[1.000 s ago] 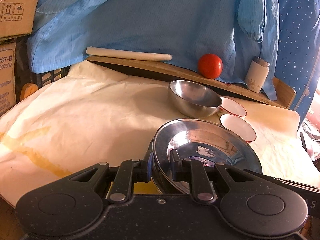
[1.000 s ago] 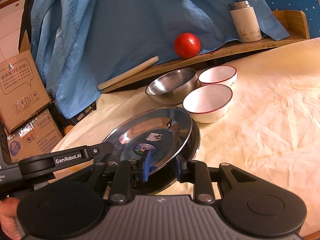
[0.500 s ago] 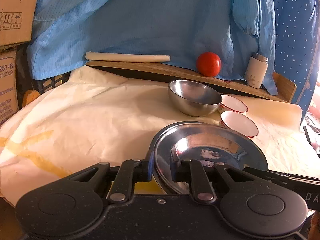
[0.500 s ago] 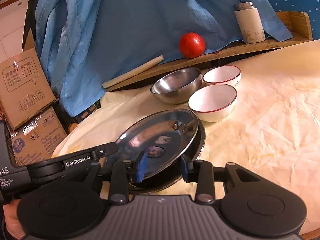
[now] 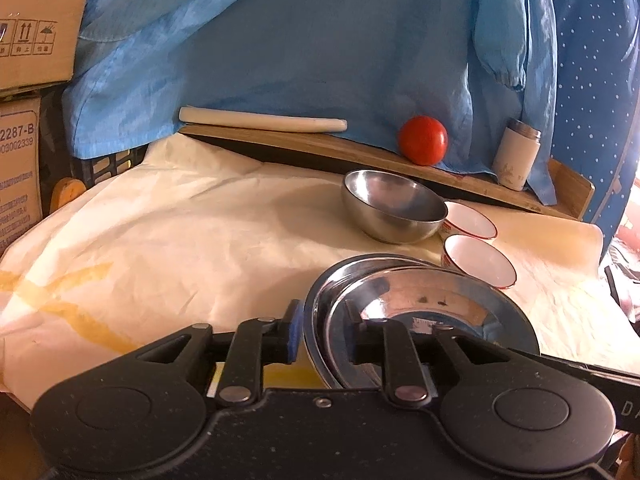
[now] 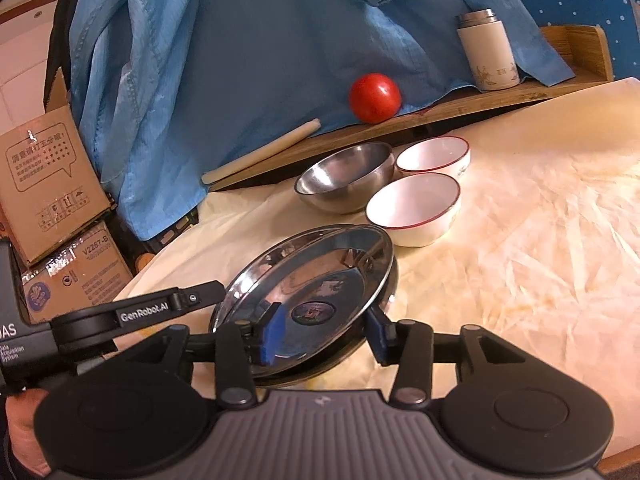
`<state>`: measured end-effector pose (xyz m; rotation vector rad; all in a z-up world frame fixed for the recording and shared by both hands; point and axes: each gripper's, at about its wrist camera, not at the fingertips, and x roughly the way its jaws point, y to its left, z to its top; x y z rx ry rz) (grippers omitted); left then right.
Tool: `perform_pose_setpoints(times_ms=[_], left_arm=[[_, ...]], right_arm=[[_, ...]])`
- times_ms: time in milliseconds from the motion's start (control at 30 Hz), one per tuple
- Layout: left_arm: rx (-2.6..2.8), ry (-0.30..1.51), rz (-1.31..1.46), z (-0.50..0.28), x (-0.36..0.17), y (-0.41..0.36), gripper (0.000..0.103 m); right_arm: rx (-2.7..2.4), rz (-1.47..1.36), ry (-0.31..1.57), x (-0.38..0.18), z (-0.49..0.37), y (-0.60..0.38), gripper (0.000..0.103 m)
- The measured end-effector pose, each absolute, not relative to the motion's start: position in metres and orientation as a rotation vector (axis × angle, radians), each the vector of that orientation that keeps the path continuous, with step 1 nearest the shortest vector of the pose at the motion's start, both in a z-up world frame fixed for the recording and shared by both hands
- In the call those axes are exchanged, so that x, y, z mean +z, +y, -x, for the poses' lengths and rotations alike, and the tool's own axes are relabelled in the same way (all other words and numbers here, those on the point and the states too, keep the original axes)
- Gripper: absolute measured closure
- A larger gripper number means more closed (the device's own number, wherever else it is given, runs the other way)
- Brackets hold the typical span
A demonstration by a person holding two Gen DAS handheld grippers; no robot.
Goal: Organize plates and bowls
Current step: 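Open both grippers to release the small plate on the stack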
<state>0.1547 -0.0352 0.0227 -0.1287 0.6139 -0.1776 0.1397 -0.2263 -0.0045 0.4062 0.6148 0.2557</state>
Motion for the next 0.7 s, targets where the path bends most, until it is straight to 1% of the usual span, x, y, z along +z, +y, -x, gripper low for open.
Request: perform_pose_setpoints(times_ms=[33,133,200,333,367,400,433,467,500,533,600,667,700], left_arm=[[-0.178,0.613,0.130,-0.155,0.023,-0.035,0.077],[-0.182,0.610,0.129,-0.157,0.023,-0.036,0.070],[-0.187,0.609,0.132,-0.159,0.023,-0.037,0.063],[-0.187,0.606,0.134,-0.162,0.023,-0.037,0.053],[-0.186,0.605,0.136,-0.163,0.023,-0.037,0.048],[-0.186,0.604,0.136,-0.164,0.023,-0.037,0.041],[-0.186,0.601,0.138,-0.166,0.023,-0.037,0.037],[-0.185,0.596,0.140,-0.167,0.024,-0.037,0.029],[-0.184,0.589,0.143,-0.169,0.025,-0.038,0.022],[-0.184,0.582,0.145,-0.170,0.026,-0.038,0.019],[-0.191,0.569,0.147,-0.174,0.029,-0.041,0.007],[-0.194,0.559,0.143,-0.179,0.032,-0.046,0.001],[-0.195,0.556,0.137,-0.182,0.033,-0.049,0.001]], right_arm=[[0.251,-0.407,0.615,-0.005,-0.139,-0.227,0.052],[0.239,-0.405,0.617,-0.006,-0.140,-0.230,0.048],[0.237,-0.398,0.621,-0.007,-0.141,-0.230,0.044],[0.224,-0.369,0.603,-0.006,-0.138,-0.228,0.031],[0.217,-0.363,0.599,-0.005,-0.138,-0.229,0.028],[0.212,-0.360,0.594,-0.005,-0.137,-0.230,0.026],[0.206,-0.361,0.591,-0.006,-0.137,-0.232,0.021],[0.198,-0.366,0.588,-0.006,-0.137,-0.234,0.016],[0.192,-0.373,0.585,-0.006,-0.138,-0.236,0.015],[0.186,-0.382,0.583,-0.006,-0.138,-0.240,0.012],[0.173,-0.408,0.583,-0.008,-0.141,-0.248,0.007],[0.162,-0.447,0.589,-0.010,-0.145,-0.257,0.002],[0.160,-0.464,0.592,-0.011,-0.147,-0.261,0.002]])
